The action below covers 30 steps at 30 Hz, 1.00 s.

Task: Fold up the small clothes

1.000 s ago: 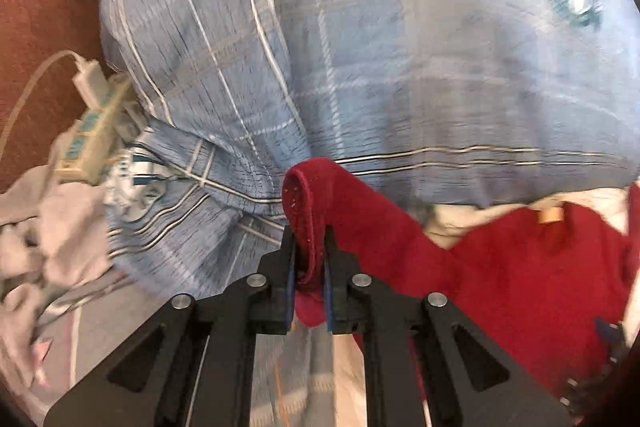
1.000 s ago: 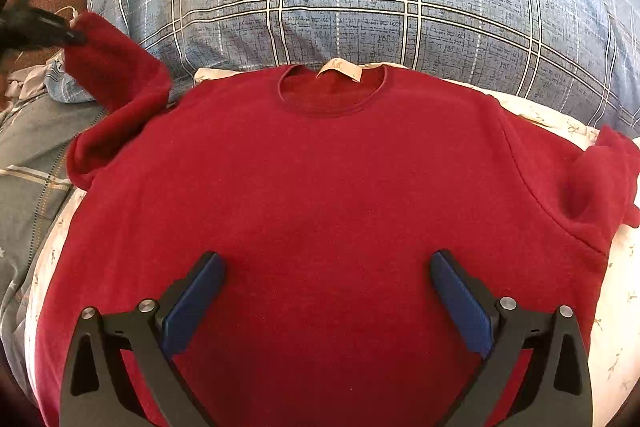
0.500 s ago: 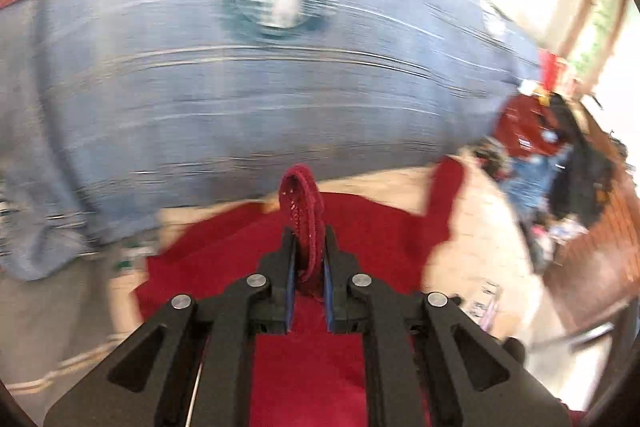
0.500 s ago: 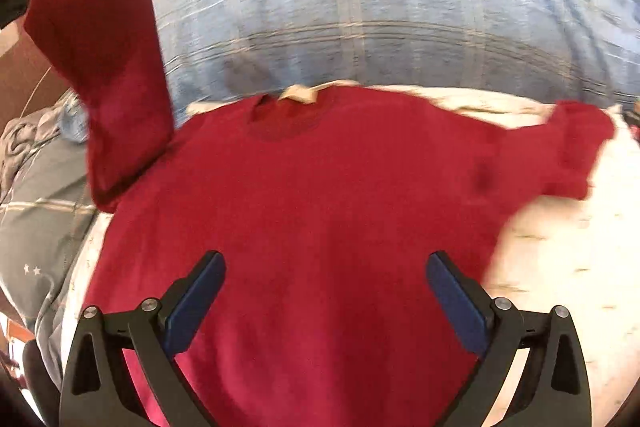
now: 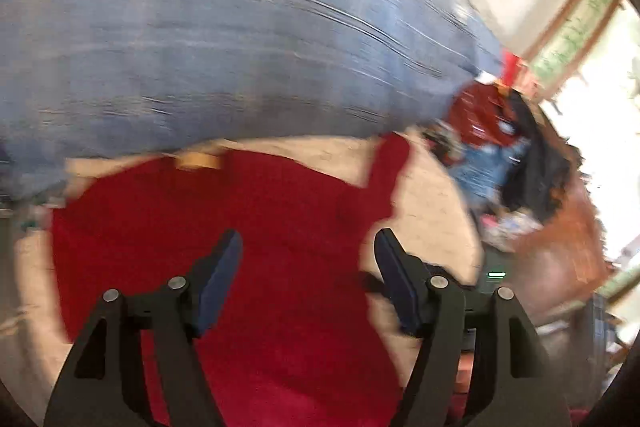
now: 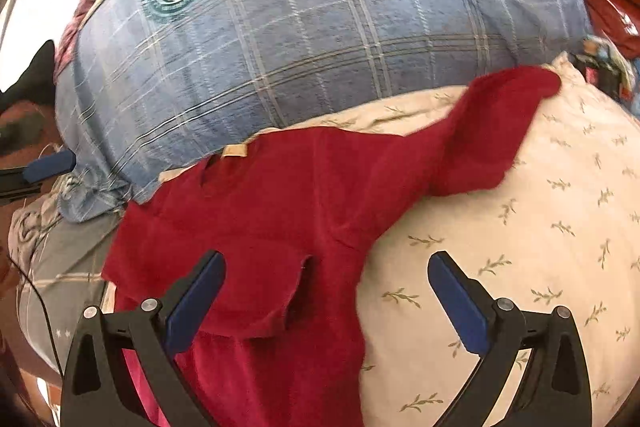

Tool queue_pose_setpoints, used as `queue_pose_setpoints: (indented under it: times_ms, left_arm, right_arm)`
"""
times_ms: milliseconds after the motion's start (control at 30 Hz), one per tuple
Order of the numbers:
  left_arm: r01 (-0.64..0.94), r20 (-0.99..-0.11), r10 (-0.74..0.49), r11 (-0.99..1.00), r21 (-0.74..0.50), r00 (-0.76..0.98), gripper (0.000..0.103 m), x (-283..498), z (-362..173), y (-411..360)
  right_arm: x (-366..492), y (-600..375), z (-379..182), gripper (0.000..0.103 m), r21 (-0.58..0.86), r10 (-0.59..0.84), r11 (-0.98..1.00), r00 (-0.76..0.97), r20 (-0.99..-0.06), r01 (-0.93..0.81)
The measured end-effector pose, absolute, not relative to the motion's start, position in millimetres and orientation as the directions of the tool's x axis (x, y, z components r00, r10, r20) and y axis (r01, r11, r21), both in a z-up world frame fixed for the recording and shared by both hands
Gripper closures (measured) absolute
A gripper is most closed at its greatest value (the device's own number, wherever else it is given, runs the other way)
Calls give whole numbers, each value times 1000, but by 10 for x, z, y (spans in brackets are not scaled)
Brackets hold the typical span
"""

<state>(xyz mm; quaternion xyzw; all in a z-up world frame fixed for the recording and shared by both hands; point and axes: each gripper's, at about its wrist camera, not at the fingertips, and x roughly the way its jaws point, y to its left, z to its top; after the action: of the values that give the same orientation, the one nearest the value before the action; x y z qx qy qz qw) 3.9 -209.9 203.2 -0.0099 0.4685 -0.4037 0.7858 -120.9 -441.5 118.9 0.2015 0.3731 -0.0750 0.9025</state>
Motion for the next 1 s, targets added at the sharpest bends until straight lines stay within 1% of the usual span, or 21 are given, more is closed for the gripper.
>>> queue_pose_setpoints:
  times_ms: [67, 133, 200, 267, 333, 400, 433, 467, 500, 533, 567, 600, 633, 800, 900, 933, 1000]
  left_arm:
    - [576, -755, -554, 764, -292, 352, 29, 81, 1943, -1764]
    - [503, -783, -427, 847, -171, 452, 29, 111, 1729, -1455]
    - [433, -805, -309, 898, -73, 506, 29, 139, 1485, -1235]
    - [368, -827, -226, 930, -25, 515, 29, 181, 1192, -1004]
    - [316, -852, -210, 947, -56, 479, 29, 220, 908, -804]
    - [266, -867, -223, 958, -109, 446, 29, 244, 744, -669]
    - [241, -868, -237, 960, -141, 436, 29, 245, 673, -591]
    - [218, -866, -251, 961, -169, 432, 29, 241, 620, -532]
    - [199, -864, -258, 962, -188, 433, 29, 243, 594, -513]
    - [180, -861, -264, 962, -204, 436, 29, 257, 576, -473]
    - [163, -857, -268, 962, -217, 440, 29, 271, 574, -451]
    - [152, -853, -271, 962, -226, 447, 29, 286, 583, -431]
    - [143, -847, -270, 963, -230, 458, 29, 300, 589, -412]
    - [147, -819, -284, 959, -243, 500, 29, 317, 672, -428]
    - [150, -822, -292, 956, -250, 489, 29, 356, 619, -497]
    - [150, -828, -286, 958, -244, 482, 29, 370, 583, -518]
    - [146, -838, -275, 961, -233, 471, 29, 404, 516, -545]
  right_arm:
    - [-1176, -4374, 1182, 2, 298, 31, 920, 711, -702, 254]
    - [-1131, -4300, 1111, 3, 278, 50, 935, 695, -717, 219]
    - [-1073, -4243, 1051, 6, 258, 48, 943, 680, -732, 212]
    - [-1000, -4181, 968, 10, 233, 40, 950, 658, -752, 210]
    - [-938, -4159, 871, 17, 207, 23, 953, 631, -776, 220]
    - [-832, -4136, 737, 44, 180, 12, 957, 587, -810, 229]
    - [-795, -4115, 676, 47, 161, 6, 962, 572, -821, 221]
    - [-791, -4098, 653, 53, 134, -14, 968, 578, -816, 213]
    - [-789, -4070, 658, 67, 111, -31, 973, 594, -804, 201]
    - [-775, -4037, 678, 72, 90, -38, 979, 598, -801, 183]
    - [-767, -4031, 711, 86, 80, -44, 981, 599, -799, 179]
    - [-758, -4031, 764, 90, 62, -62, 981, 607, -792, 182]
    - [-752, -4044, 853, 91, 42, -79, 984, 627, -775, 175]
    - [-686, -4150, 1161, 91, 68, -52, 987, 686, -726, 147]
    - [-702, -4228, 1271, 90, 245, 115, 965, 678, -726, 99]
    - [-699, -4222, 1278, 90, 261, 140, 962, 673, -726, 82]
    - [-716, -4194, 1257, 91, 182, 79, 980, 665, -743, 86]
